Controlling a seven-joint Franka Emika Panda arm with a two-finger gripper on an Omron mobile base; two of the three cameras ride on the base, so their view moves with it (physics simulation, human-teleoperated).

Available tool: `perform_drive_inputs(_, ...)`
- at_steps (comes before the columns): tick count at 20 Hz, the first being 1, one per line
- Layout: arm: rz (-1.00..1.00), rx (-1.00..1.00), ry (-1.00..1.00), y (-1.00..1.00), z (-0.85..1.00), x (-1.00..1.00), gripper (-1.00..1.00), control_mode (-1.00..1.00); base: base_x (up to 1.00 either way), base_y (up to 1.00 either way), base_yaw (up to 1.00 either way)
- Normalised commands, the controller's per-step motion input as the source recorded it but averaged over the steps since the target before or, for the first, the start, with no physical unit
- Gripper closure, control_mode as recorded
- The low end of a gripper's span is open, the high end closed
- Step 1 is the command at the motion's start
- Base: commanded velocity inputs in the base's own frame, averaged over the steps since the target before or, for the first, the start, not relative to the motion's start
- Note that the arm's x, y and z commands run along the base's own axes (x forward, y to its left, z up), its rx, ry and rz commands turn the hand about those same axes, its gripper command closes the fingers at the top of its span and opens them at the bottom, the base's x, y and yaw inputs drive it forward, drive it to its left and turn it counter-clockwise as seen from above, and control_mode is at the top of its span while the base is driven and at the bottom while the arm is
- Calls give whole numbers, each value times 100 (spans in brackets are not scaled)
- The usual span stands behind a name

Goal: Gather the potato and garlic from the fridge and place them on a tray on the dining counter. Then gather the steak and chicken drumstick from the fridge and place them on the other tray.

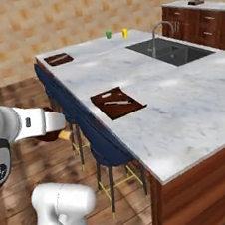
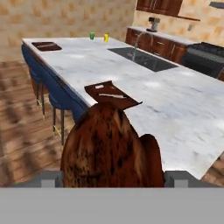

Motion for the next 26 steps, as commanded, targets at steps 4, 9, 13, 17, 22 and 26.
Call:
perform_drive_inputs(4, 0, 0, 0, 0, 0, 0, 100, 100, 71, 100, -48)
perform_drive_inputs(9, 0, 0, 0, 0, 0, 0, 100, 100, 83, 100, -48)
perform_drive_inputs(13, -19, -2, 11, 46, -20, 43, 100, -100, 40, 50, -23)
perform_drive_inputs(17, -23, 0, 24, 38, -34, 100, 100, -100, 0, 0, 0)
perform_drive_inputs(22, -3, 4, 27, -25, -22, 100, 100, -100, 0, 0, 0)
perform_drive_inputs(26, -2, 7, 32, -25, -23, 100, 100, -100, 0, 0, 0)
